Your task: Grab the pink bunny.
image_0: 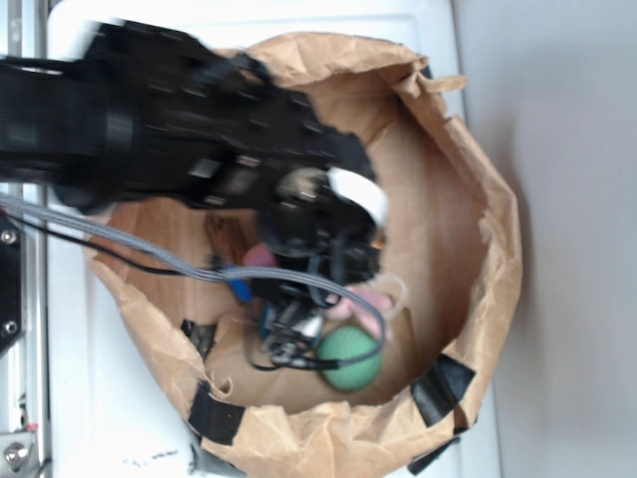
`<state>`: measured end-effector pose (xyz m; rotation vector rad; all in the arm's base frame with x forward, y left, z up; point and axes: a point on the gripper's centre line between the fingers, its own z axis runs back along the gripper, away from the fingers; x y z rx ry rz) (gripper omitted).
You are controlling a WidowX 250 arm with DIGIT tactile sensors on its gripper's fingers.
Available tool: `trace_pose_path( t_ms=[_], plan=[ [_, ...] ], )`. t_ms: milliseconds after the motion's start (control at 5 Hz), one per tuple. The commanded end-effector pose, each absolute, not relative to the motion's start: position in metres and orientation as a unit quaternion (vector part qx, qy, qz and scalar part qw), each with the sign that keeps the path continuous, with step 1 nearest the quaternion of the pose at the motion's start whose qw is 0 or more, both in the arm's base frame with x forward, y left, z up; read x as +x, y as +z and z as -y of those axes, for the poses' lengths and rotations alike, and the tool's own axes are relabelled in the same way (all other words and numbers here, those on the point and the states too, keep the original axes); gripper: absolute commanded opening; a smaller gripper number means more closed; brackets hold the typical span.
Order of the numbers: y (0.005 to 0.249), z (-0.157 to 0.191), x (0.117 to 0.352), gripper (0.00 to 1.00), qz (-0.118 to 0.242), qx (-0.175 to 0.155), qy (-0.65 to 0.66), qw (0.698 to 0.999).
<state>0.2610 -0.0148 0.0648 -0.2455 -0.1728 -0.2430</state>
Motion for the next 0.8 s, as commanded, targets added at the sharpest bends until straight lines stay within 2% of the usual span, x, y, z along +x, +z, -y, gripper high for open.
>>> trace_pose_path(
  t_ms=[0,200,400,600],
  plan=[
    [0.154,0.002,0.246,0.0,0.093,-0.107,-0.067,0.988],
    [0.142,0.007,0.294,1.0,0.074,-0.062,-0.037,0.995],
    [0.127,0.006,0.289,1.0,0.058,-0.037,0.041,0.997],
    [0.106,-0.01,0.302,1.0,0.064,-0.033,0.103,0.992]
  ],
)
